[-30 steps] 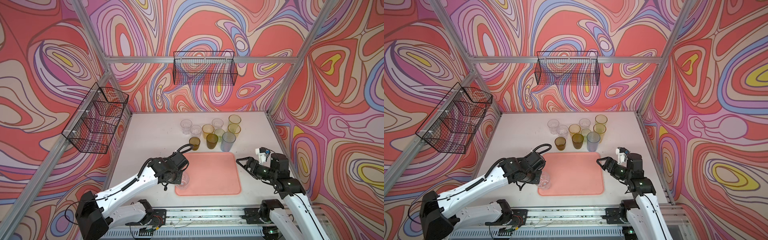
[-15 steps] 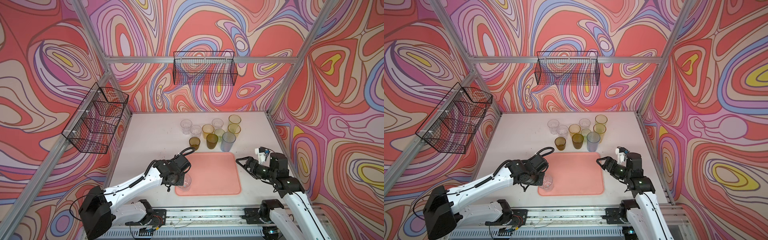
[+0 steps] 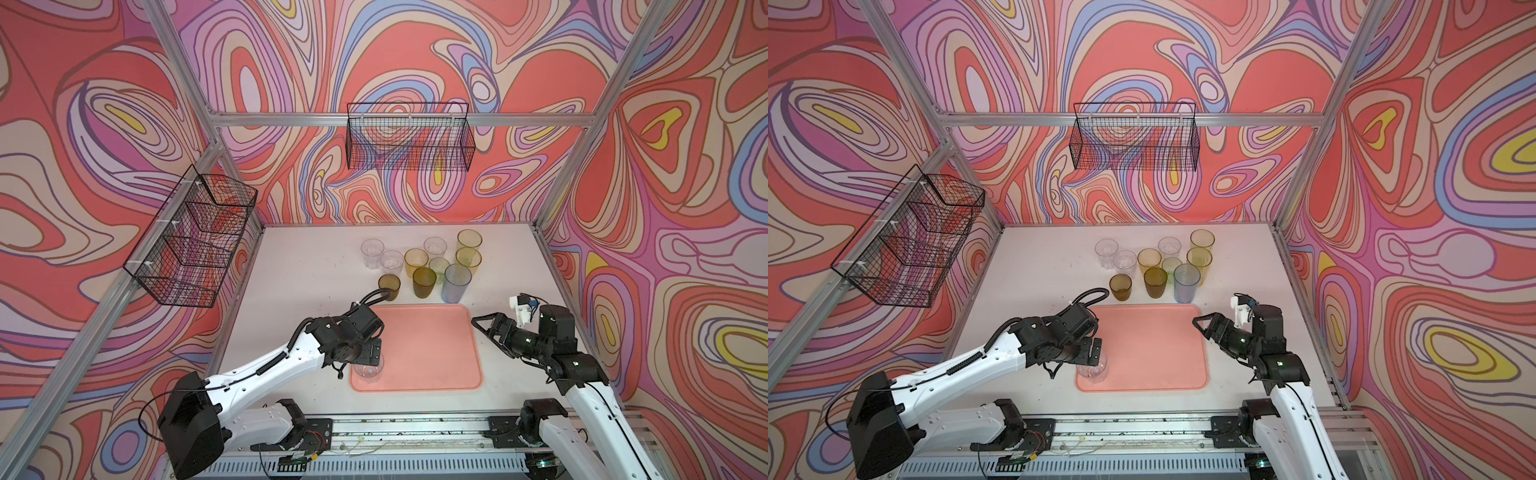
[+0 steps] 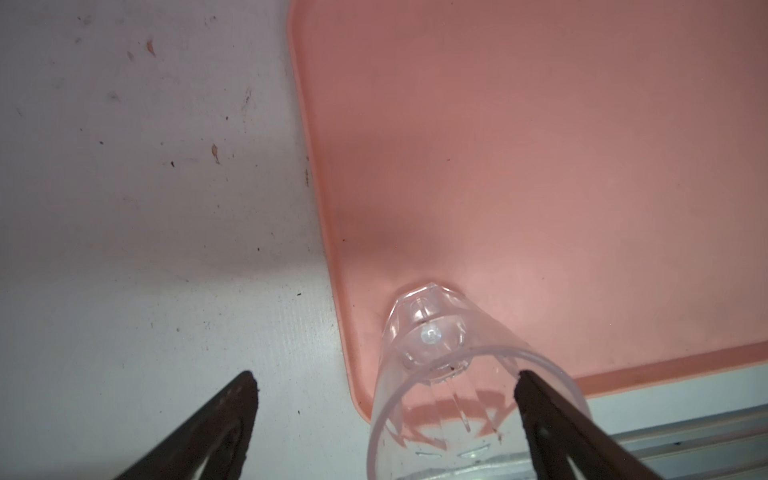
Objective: Place the glasses into the tray
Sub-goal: Place the glass on the tray, then pick up the glass from the top-center of the table.
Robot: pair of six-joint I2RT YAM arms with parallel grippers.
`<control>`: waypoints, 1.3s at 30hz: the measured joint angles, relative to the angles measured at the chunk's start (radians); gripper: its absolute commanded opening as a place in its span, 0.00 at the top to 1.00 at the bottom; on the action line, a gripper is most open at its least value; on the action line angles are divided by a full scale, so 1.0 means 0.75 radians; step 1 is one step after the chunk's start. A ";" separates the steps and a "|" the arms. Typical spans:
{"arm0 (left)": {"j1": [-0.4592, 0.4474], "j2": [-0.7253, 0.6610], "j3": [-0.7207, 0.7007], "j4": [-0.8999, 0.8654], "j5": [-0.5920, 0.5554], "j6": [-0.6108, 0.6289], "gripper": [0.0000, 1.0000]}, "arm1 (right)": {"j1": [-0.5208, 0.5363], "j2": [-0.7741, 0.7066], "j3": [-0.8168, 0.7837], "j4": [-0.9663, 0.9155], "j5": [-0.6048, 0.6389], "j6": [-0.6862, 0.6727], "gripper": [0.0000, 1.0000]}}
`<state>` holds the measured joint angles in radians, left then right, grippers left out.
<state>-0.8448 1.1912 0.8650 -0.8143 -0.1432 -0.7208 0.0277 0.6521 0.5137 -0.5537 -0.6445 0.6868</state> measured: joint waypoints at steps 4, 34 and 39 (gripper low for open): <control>0.014 0.011 0.017 0.076 -0.014 0.018 0.00 | 0.000 0.051 0.025 0.008 -0.002 0.006 0.02; 0.634 0.114 0.091 0.620 0.367 0.015 0.00 | 0.001 0.153 0.469 -0.061 -0.007 0.043 0.03; 0.694 0.219 0.211 0.659 0.407 0.017 0.01 | 0.001 0.162 0.469 -0.049 -0.016 0.043 0.03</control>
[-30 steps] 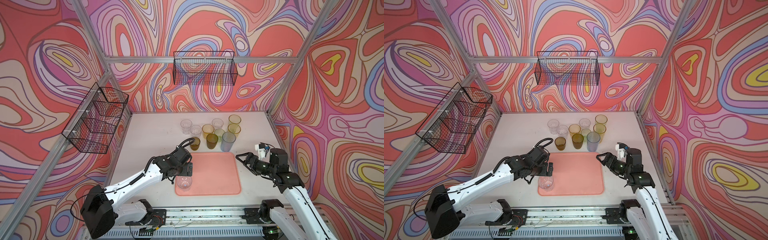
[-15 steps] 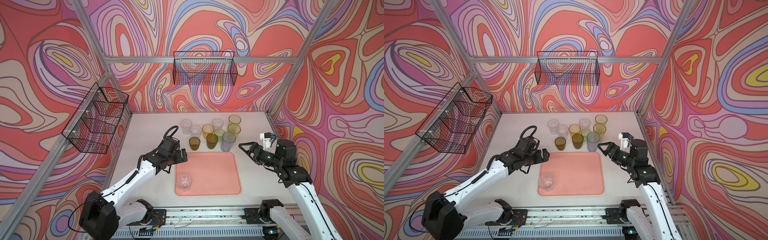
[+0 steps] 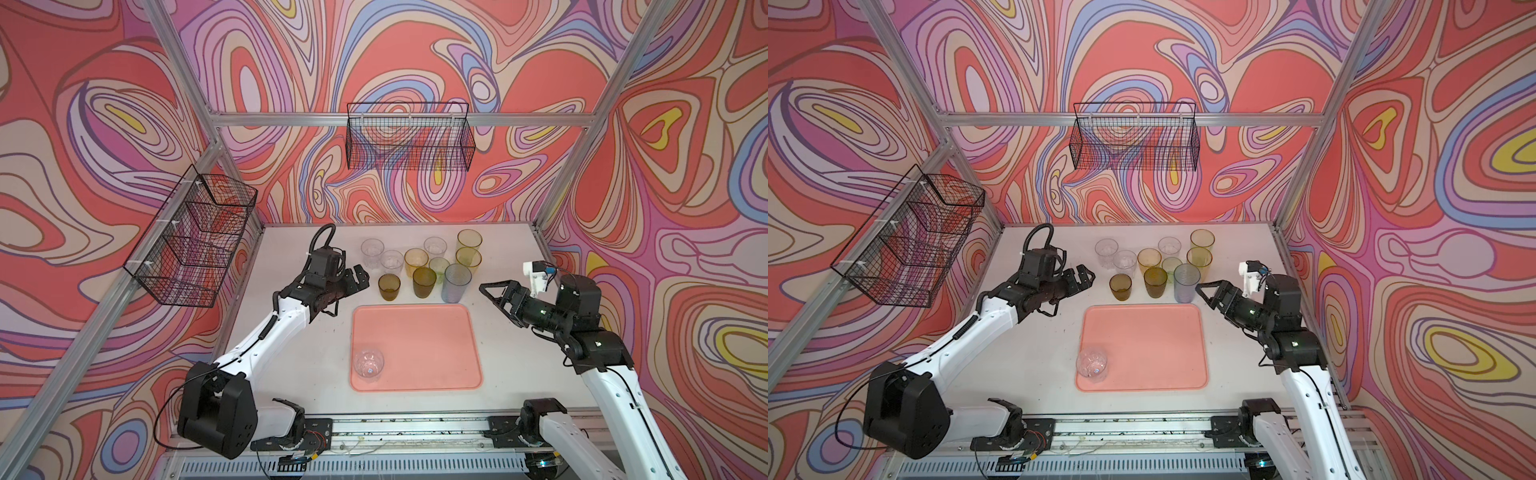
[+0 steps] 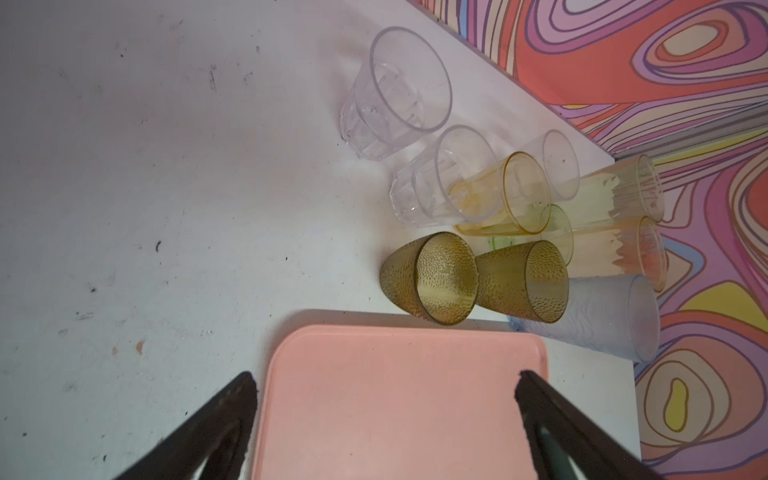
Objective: Place the glasses into the tray
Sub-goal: Pick up the glass from the top-center of the table.
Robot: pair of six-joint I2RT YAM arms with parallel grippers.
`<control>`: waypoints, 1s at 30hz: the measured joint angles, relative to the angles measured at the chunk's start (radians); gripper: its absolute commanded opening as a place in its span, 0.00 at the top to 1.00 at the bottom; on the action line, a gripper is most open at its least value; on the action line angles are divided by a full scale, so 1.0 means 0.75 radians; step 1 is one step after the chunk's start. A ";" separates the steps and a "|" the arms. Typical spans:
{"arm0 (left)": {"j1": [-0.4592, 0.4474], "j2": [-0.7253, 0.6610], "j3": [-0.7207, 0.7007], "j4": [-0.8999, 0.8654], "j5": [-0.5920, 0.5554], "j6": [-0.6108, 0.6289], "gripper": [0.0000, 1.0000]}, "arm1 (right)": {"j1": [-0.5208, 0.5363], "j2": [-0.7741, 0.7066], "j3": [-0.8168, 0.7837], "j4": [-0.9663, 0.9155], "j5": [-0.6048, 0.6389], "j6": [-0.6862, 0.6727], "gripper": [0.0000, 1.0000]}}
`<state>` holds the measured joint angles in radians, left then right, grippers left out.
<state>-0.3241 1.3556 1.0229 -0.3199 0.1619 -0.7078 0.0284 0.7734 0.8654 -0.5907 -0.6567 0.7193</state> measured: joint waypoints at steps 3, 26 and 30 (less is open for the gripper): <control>0.028 0.081 0.079 0.019 0.029 0.000 0.07 | 0.001 0.010 -0.001 0.018 -0.012 0.001 0.03; 0.143 0.740 0.677 0.000 0.094 0.081 0.46 | 0.001 0.162 -0.025 0.151 0.022 0.001 0.03; 0.143 0.816 0.774 -0.024 0.086 0.106 0.52 | 0.001 0.163 -0.049 0.146 0.052 -0.005 0.03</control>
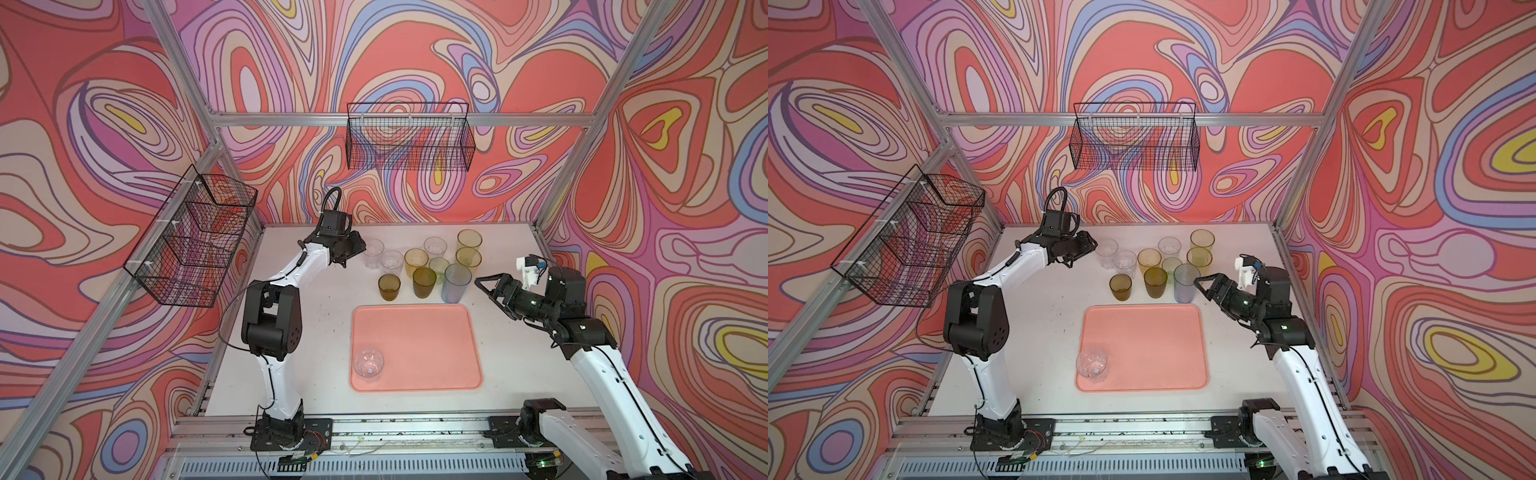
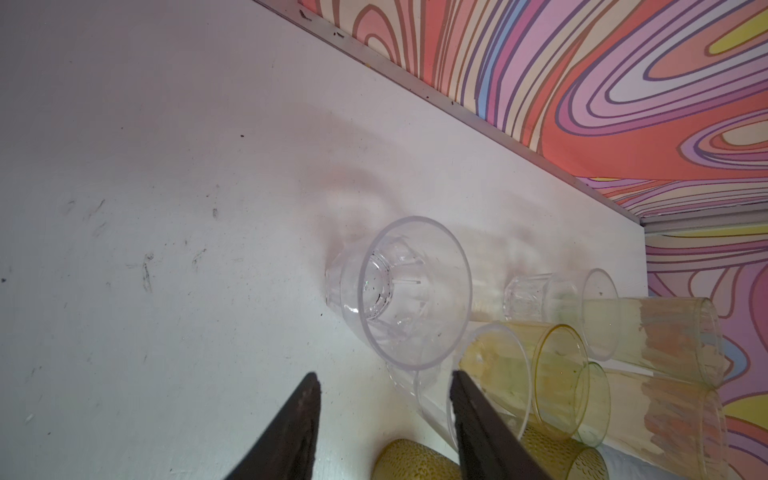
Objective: Place the glasses into the tray
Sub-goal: Pick up the glass from the top-center of the table.
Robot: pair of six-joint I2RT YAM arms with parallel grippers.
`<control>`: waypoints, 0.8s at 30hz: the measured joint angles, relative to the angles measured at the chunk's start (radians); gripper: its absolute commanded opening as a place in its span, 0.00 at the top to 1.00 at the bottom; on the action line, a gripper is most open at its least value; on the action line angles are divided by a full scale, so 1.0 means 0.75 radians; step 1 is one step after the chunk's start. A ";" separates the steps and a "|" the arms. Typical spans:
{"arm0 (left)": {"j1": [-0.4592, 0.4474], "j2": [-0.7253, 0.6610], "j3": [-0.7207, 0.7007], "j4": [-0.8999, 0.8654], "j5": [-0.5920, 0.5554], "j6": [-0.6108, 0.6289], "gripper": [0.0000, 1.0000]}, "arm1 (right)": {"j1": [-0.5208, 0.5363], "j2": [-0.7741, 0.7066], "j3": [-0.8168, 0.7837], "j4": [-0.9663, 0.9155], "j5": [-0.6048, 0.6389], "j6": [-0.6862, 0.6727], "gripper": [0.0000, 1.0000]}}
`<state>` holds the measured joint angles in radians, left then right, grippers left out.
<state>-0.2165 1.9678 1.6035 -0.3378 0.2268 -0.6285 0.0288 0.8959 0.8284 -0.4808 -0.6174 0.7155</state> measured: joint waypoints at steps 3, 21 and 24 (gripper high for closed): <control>0.000 0.041 0.048 -0.029 -0.020 0.016 0.54 | 0.000 0.006 -0.013 -0.001 0.014 -0.001 0.03; 0.001 0.221 0.207 -0.082 -0.060 0.042 0.68 | 0.000 0.041 -0.053 -0.001 0.038 -0.025 0.03; 0.001 0.249 0.244 -0.095 -0.062 0.046 0.70 | 0.000 0.042 -0.060 -0.002 0.040 -0.026 0.03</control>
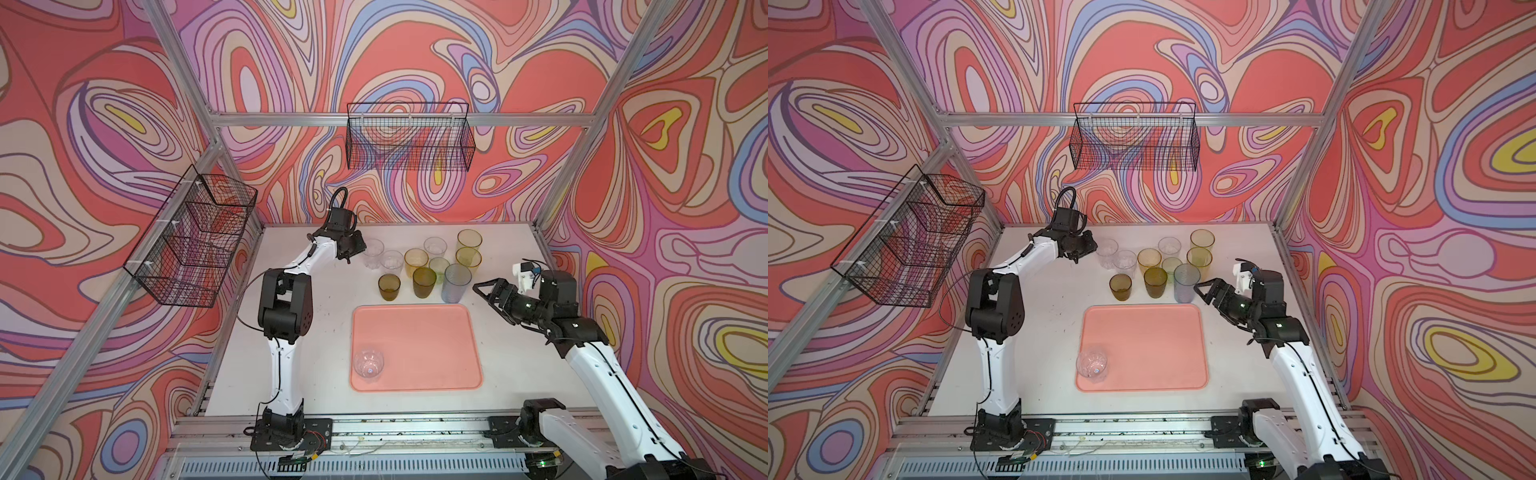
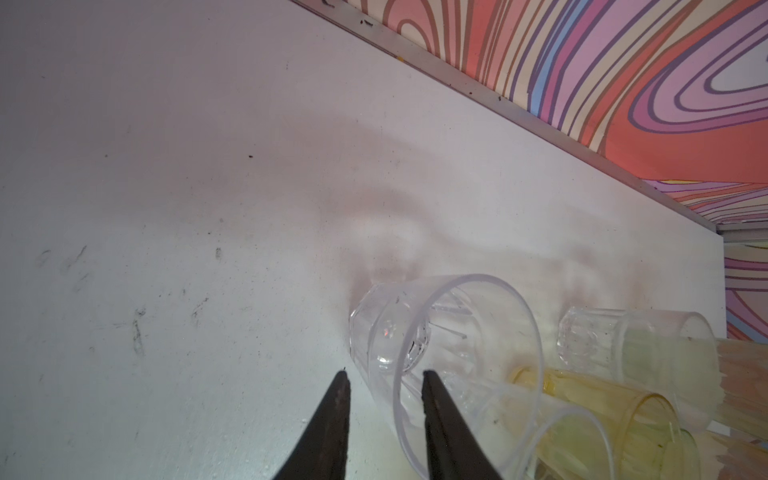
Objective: Place the glasses into the tray
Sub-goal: Pick up the glass from the top-center of the table.
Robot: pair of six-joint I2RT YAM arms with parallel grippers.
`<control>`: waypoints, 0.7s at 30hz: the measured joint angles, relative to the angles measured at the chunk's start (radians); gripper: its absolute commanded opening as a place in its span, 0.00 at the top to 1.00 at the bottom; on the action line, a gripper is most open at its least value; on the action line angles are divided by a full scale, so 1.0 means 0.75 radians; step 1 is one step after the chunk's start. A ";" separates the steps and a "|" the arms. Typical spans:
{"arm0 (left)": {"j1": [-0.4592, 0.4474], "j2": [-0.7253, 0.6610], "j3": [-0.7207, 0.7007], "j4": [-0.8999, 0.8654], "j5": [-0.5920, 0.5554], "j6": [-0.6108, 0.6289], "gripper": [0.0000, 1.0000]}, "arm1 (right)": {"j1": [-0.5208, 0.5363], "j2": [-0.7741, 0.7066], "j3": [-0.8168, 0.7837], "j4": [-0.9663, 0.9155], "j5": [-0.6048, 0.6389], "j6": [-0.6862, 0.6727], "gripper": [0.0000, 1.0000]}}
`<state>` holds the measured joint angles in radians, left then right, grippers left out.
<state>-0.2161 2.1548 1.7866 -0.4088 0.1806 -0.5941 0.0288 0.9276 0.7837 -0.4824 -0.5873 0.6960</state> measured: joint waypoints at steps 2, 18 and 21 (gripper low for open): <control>0.000 0.015 0.019 -0.010 -0.005 0.006 0.72 | 0.000 0.001 -0.001 0.000 0.002 -0.002 0.03; -0.009 0.118 0.105 -0.065 -0.080 0.054 0.84 | 0.000 0.030 -0.010 -0.001 0.016 -0.010 0.03; -0.009 0.125 0.105 -0.073 -0.085 0.057 0.91 | 0.000 0.030 -0.013 -0.001 0.020 -0.010 0.03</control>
<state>-0.2226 2.2486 1.8656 -0.4637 0.1165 -0.5510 0.0288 0.9501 0.7738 -0.4828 -0.5720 0.6888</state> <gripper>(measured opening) 0.152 0.972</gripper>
